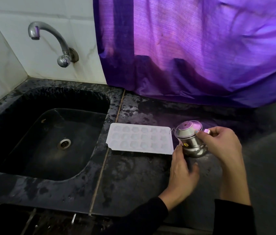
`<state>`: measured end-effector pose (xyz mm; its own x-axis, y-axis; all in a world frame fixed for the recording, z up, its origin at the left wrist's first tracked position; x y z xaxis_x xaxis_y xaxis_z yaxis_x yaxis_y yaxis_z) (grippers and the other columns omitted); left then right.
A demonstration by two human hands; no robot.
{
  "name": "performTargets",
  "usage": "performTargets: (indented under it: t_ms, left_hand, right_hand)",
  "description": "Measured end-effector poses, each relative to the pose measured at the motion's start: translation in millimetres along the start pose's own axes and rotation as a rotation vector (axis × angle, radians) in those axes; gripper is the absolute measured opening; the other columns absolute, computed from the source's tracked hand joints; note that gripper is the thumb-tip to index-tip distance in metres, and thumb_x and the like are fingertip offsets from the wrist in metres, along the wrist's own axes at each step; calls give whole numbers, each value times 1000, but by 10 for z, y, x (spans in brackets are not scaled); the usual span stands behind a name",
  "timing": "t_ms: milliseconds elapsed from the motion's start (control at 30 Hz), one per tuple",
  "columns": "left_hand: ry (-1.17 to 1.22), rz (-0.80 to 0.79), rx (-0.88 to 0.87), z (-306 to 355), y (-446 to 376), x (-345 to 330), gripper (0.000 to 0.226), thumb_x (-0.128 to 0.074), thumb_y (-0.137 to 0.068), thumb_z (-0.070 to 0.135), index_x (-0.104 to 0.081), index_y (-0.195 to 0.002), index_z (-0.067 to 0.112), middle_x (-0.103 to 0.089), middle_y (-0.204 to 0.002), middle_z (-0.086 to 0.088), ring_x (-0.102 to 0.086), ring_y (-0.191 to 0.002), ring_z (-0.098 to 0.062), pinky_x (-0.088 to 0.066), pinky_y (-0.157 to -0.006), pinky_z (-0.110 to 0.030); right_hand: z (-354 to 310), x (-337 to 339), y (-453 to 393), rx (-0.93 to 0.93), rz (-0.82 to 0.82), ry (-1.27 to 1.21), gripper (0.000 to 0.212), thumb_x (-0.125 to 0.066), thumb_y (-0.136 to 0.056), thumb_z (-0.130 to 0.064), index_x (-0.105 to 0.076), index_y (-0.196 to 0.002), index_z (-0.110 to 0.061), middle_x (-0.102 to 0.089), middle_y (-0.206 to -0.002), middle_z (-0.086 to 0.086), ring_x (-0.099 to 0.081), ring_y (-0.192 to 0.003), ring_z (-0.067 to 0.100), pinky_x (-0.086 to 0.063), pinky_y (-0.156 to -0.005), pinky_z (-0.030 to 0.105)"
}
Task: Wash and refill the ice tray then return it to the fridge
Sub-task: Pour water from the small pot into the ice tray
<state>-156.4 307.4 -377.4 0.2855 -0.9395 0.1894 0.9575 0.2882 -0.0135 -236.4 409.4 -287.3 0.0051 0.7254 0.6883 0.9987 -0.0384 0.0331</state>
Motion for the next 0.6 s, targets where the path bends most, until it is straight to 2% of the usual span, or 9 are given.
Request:
performTargets:
  t_ms: [300, 600]
  left_hand:
    - [-11, 1, 28, -55, -25, -26, 69, -55, -84, 16, -25, -146, 20, -35, -133, 11, -37, -129, -7, -35, -109, -33]
    - [-20, -6, 28, -49, -28, -12, 69, -55, -85, 15, -23, -146, 23, -31, -130, 16, -36, -130, -7, -34, -110, -32]
  right_hand:
    - [-5, -61, -44, -13, -34, 60, 29, -69, -79, -46, -63, -73, -18, -68, -76, 0, -62, -82, 26, -39, -72, 32]
    - [-24, -64, -50, -22, -39, 65, 28, -69, -79, -44, -63, -73, -18, -67, -73, 1, -62, -81, 26, -42, -73, 33]
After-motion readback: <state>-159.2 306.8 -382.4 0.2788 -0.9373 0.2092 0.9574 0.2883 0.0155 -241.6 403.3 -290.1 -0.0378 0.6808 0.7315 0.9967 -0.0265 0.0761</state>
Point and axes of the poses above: each hand's wrist, its own y-axis away from the middle knuckle, its own x-axis out of the back of the hand, z = x × y, the point moved 9 cm from there along -y, towards the middle knuckle
